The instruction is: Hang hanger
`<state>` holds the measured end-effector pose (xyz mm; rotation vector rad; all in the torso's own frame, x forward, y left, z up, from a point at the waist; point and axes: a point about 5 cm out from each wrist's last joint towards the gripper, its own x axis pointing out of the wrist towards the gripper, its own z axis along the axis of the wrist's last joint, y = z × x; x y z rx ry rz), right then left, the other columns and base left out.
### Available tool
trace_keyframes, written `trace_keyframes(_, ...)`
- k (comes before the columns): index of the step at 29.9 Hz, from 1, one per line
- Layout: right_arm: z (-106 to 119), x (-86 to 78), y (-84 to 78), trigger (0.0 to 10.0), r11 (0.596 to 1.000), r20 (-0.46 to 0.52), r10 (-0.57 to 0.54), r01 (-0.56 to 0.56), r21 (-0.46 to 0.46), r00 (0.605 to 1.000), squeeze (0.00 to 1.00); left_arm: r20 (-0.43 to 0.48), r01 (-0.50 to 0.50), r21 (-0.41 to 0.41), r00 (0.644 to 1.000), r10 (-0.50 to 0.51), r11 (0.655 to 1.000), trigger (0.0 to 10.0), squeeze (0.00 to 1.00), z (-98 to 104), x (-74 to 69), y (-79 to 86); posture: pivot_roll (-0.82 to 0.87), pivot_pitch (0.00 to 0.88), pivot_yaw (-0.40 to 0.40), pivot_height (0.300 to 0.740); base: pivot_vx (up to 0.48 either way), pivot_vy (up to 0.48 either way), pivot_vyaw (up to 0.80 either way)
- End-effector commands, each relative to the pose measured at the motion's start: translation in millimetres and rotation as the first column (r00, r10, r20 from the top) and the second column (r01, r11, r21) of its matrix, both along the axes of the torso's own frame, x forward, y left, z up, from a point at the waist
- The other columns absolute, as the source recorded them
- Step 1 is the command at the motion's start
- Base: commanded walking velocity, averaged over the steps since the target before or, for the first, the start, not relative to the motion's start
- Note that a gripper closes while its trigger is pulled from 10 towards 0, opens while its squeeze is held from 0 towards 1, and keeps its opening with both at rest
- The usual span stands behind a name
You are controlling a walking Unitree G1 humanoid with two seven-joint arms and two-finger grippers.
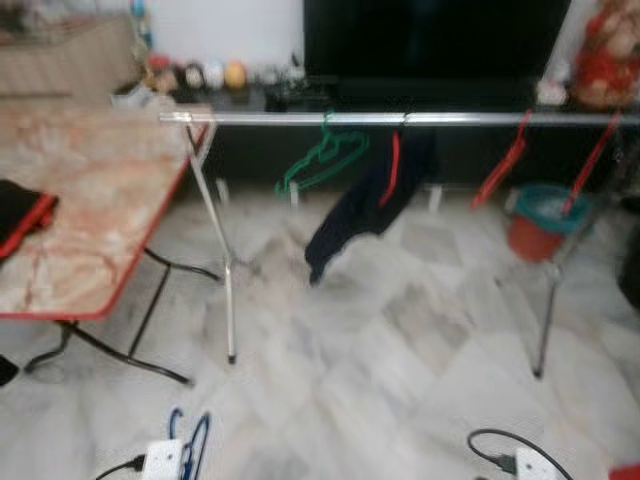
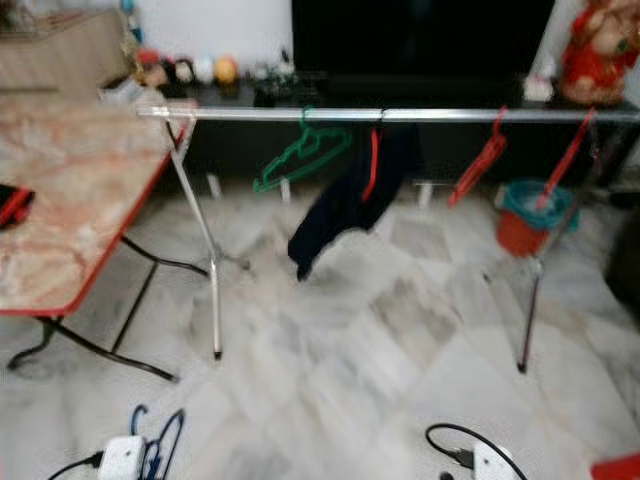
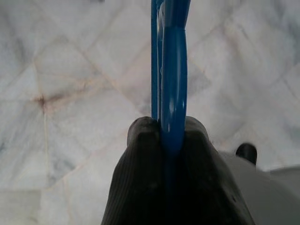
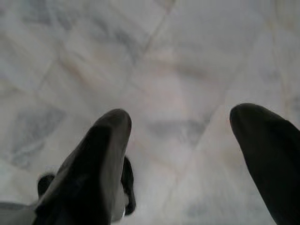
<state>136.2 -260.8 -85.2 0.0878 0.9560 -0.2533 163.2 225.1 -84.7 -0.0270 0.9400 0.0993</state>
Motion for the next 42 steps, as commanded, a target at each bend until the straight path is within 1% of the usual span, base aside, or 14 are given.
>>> trace_keyframes(1, 0.8, 6.8, 5.9, 10.0, 1.0, 0.021, 0.004, -0.004, 0.021, 1.0, 0.0, -0.017, -0.01, 0.03, 1.0, 0.011, 1.0, 10.0, 0.0, 0.0, -5.6, 10.3, 0.01, 0.0, -0.027, 0.74, 0.326, 0.0, 0.0)
trace_keyframes(14, 1.4, 7.7, 5.0, 10.0, 0.999, 0.013, 0.041, -0.041, 0.01, 0.999, 0.0, -0.018, -0.017, 0.03, 1.0, 0.017, 0.999, 10.0, 0.0, -0.2, -6.2, 10.8, 0.01, 0.0, -0.031, 0.74, 0.326, 0.0, 0.0)
trace_keyframes(25, 1.0, 7.4, 5.3, 10.0, 1.0, 0.014, 0.017, -0.017, 0.019, 1.0, 0.0, -0.015, -0.005, 0.029, 1.0, 0.006, 1.0, 10.0, 0.0, 0.1, -4.9, 9.6, 0.01, 0.0, -0.03, 0.74, 0.327, 0.0, 0.0)
trace_keyframes(29, 1.1, 7.3, 5.0, 10.0, 1.0, 0.023, -0.012, 0.011, 0.021, 1.0, 0.0, -0.013, 0.001, 0.031, 1.0, 0.0, 1.0, 10.0, 0.0, 0.6, -3.7, 9.7, 0.01, 0.0, -0.03, 0.74, 0.326, 0.0, 0.0)
trace_keyframes(42, 1.1, 7.4, 5.2, 10.0, 1.0, 0.023, -0.009, 0.008, 0.017, 1.0, 0.0, -0.012, 0.008, 0.036, 1.0, -0.008, 0.999, 10.0, 0.0, 1.2, -3.5, 11.3, 0.01, 0.0, -0.029, 0.74, 0.327, 0.0, 0.0)
